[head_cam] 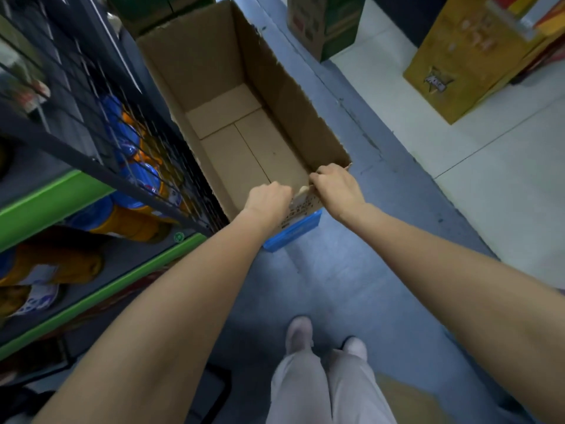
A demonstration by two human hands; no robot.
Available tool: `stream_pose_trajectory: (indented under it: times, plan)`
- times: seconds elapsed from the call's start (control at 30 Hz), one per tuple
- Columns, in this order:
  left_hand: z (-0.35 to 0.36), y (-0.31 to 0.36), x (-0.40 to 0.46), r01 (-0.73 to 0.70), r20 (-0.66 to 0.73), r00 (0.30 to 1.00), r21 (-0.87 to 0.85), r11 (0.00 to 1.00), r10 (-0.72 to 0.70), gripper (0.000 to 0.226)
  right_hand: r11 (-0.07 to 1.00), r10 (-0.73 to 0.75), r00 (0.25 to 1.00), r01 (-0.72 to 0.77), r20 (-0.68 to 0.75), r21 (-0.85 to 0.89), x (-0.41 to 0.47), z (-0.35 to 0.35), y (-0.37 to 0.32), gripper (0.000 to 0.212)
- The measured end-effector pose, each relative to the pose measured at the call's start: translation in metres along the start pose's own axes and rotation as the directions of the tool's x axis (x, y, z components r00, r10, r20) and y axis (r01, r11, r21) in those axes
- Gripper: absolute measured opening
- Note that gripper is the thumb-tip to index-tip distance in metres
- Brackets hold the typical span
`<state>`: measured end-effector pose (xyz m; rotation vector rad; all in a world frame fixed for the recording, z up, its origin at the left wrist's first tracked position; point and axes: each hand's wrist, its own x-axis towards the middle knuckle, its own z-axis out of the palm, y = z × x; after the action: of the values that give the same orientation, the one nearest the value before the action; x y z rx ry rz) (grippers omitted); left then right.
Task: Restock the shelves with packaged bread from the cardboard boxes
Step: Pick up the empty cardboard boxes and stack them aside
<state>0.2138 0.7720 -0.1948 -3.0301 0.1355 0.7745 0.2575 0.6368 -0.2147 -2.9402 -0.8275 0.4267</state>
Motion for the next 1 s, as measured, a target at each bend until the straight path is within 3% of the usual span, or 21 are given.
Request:
stream_pose_trajectory:
  times: [0.17,0.23,0.33,0.47,0.6,0.7,0.87,0.93,1.0]
  plan:
    - [-0.027,0.034,-0.017,0.035,-0.146,0.988,-0.137,0.99,-0.055,0.04,0.943,0.124,0.992,-0.114,-0.013,0.314,-0.043,-0.031,0.011,0.056]
    - [-0.044,0.061,-0.023,-0.001,-0.206,0.978,-0.159,0.987,-0.032,0.037,0.907,0.195,0.981,-0.187,0.015,0.377,-0.071,-0.048,0.027,0.057]
    - [-0.067,0.114,-0.03,-0.09,-0.19,0.98,-0.165,0.982,0.058,0.03,0.8,0.349,0.932,-0.352,0.1,0.486,-0.125,-0.064,0.066,0.05]
    - [-0.088,0.213,-0.039,-0.221,-0.168,0.965,-0.121,0.968,0.2,0.033,0.598,0.596,0.788,-0.565,0.155,0.568,-0.224,-0.076,0.134,0.044]
    - [-0.098,0.342,-0.064,-0.378,-0.162,0.916,-0.045,0.925,0.367,0.034,0.425,0.8,0.586,-0.704,0.128,0.569,-0.346,-0.077,0.205,0.042]
    - [-0.094,0.445,-0.098,-0.496,-0.167,0.859,-0.03,0.868,0.485,0.036,0.355,0.892,0.449,-0.76,0.046,0.545,-0.442,-0.075,0.248,0.043]
    - [-0.074,0.605,-0.176,-0.7,-0.178,0.697,0.042,0.713,0.694,0.034,0.318,0.948,0.283,-0.81,-0.147,0.493,-0.592,-0.067,0.288,0.048]
    - [-0.065,0.652,-0.202,-0.763,-0.138,0.628,0.085,0.641,0.766,0.038,0.274,0.961,0.257,-0.828,-0.104,0.489,-0.641,-0.064,0.298,0.05]
    - [-0.053,0.688,-0.222,-0.831,-0.074,0.527,0.165,0.532,0.846,0.044,0.22,0.96,0.274,-0.859,0.052,0.462,-0.684,-0.06,0.306,0.053]
